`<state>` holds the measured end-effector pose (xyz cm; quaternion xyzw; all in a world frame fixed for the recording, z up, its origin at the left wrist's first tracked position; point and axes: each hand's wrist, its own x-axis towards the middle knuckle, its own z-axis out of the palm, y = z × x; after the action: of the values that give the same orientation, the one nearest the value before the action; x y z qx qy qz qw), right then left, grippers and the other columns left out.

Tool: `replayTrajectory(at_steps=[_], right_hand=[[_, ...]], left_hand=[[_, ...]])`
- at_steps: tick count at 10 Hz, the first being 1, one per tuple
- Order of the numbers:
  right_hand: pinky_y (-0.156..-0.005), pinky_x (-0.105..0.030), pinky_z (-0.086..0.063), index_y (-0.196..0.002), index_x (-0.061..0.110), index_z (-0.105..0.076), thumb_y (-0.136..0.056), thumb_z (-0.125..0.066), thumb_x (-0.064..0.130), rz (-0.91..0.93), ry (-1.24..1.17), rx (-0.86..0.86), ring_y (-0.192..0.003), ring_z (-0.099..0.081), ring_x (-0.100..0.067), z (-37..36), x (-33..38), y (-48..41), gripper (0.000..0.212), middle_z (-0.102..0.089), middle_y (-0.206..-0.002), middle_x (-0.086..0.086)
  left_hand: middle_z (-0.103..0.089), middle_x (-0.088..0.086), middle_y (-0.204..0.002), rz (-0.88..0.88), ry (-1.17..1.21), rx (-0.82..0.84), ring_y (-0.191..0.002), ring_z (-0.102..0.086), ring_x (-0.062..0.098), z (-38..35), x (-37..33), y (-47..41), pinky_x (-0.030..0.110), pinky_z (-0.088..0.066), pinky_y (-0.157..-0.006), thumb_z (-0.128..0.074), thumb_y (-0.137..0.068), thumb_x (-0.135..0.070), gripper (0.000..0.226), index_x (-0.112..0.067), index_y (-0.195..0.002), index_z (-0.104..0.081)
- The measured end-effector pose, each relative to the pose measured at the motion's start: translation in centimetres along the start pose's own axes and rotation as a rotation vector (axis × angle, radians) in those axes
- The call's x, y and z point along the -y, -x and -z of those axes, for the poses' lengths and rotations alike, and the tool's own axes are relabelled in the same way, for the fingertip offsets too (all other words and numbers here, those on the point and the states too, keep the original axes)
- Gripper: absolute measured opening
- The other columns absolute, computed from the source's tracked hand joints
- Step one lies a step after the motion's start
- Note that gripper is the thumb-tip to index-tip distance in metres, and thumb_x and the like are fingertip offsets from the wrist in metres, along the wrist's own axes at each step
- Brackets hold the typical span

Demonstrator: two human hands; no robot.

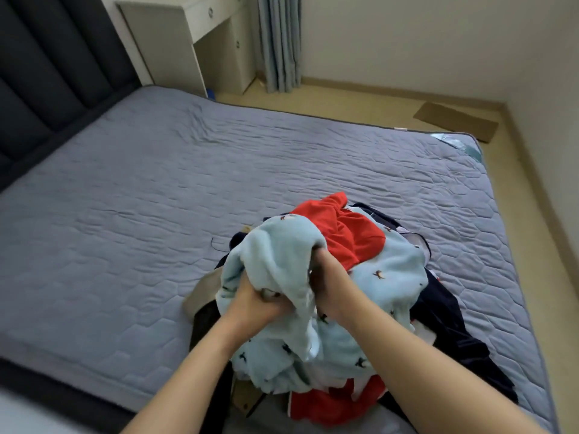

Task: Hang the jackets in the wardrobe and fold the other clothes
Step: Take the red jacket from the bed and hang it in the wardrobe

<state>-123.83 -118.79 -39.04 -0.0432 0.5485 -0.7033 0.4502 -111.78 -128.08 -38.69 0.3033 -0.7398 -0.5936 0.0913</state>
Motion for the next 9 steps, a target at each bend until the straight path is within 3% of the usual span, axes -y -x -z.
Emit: replayTrajectory(at_steps=[1,2,3,4,5,6,7,8,9], right_hand=[[-0.069,-0.024,-0.049,-0.089,0.019,-0.068,-0.068,-0.053,0.034,-0.031,0.055,0.156,-0.075,-0.062,-0.012,-2.2,0.8,-0.1,0.030,-0.064,-0.083,0.000],[-0.073,-0.026,-0.052,-0.102,0.025,-0.070,-0.079,-0.045,0.031,-0.031,0.254,0.274,-0.085,-0.065,-0.009,-1.6,1.7,0.1,0.034,-0.069,-0.098,0.007],[-0.074,-0.029,-0.052,-0.100,0.030,-0.068,-0.080,-0.052,0.012,0.025,0.400,0.281,-0.083,-0.062,-0.008,-2.2,1.6,0.5,0.031,-0.065,-0.094,0.000],[-0.091,-0.028,-0.049,-0.134,0.034,-0.041,-0.074,-0.067,0.011,0.102,0.868,0.341,-0.116,-0.053,-0.007,-2.1,0.3,-0.2,0.069,-0.051,-0.127,0.002],[-0.076,-0.031,-0.055,-0.137,0.036,-0.029,-0.079,-0.073,0.023,-0.172,1.002,0.350,-0.099,-0.064,-0.014,-5.1,-1.5,0.2,0.074,-0.056,-0.116,0.001],[-0.079,-0.045,-0.059,-0.107,0.013,-0.061,-0.094,-0.054,0.009,-0.129,0.613,0.235,-0.081,-0.069,-0.024,-12.8,-2.3,-0.2,0.016,-0.067,-0.103,-0.018],[-0.085,-0.040,-0.056,-0.117,0.014,-0.058,-0.097,-0.049,0.007,-0.038,0.382,0.354,-0.102,-0.062,-0.025,-23.4,-0.3,-0.3,0.024,-0.062,-0.121,-0.016],[-0.082,-0.035,-0.056,-0.133,0.021,-0.049,-0.098,-0.044,0.000,0.002,0.196,0.611,-0.092,-0.061,-0.017,-32.3,2.9,0.9,0.042,-0.060,-0.118,-0.014],[-0.079,-0.033,-0.058,-0.123,0.026,-0.053,-0.097,-0.040,-0.005,0.000,0.138,0.726,-0.089,-0.068,-0.014,-36.3,4.9,2.4,0.042,-0.063,-0.106,0.004]], left_hand=[[-0.051,-0.016,-0.084,0.048,-0.220,-0.135,-0.074,-0.051,-0.007,1.2,-0.4,-0.6,-0.002,-0.035,-0.068,-0.074,-0.081,-0.013,0.026,-0.019,-0.094,-0.053],[-0.056,-0.014,-0.081,0.081,-0.094,-0.325,-0.076,-0.054,0.006,2.9,-0.3,-0.5,0.010,-0.041,-0.062,-0.077,-0.077,-0.013,0.029,-0.027,-0.085,-0.053],[-0.060,-0.009,-0.097,0.041,-0.120,-0.306,-0.092,-0.056,0.010,4.5,-0.8,0.0,0.024,-0.039,-0.076,-0.081,-0.073,-0.019,0.033,-0.025,-0.098,-0.060],[-0.063,-0.004,-0.104,0.005,-0.111,-0.400,-0.096,-0.057,0.011,6.9,-2.1,0.4,0.021,-0.040,-0.077,-0.078,-0.069,-0.025,0.041,-0.017,-0.107,-0.065],[-0.060,-0.017,-0.085,-0.086,-0.131,-0.519,-0.078,-0.056,0.007,10.7,-4.1,1.3,0.006,-0.037,-0.060,-0.075,-0.077,-0.014,0.022,-0.025,-0.086,-0.058],[-0.056,-0.016,-0.080,-0.209,-0.298,-0.666,-0.071,-0.052,0.004,15.7,-7.3,3.2,0.010,-0.036,-0.057,-0.069,-0.079,-0.006,0.025,-0.024,-0.084,-0.052],[-0.058,0.003,-0.098,-0.264,-0.450,-0.946,-0.086,-0.057,0.021,22.2,-10.8,5.8,0.027,-0.038,-0.067,-0.057,-0.082,-0.011,0.012,-0.017,-0.092,-0.054],[-0.054,0.006,-0.113,-0.326,-0.518,-1.239,-0.092,-0.053,0.019,28.0,-15.0,8.4,0.022,-0.032,-0.071,-0.042,-0.073,-0.033,0.044,-0.012,-0.109,-0.056],[-0.052,0.004,-0.115,-0.359,-0.583,-1.271,-0.097,-0.054,0.018,31.2,-16.5,9.7,0.019,-0.035,-0.078,-0.038,-0.078,-0.033,0.044,-0.009,-0.110,-0.056]])
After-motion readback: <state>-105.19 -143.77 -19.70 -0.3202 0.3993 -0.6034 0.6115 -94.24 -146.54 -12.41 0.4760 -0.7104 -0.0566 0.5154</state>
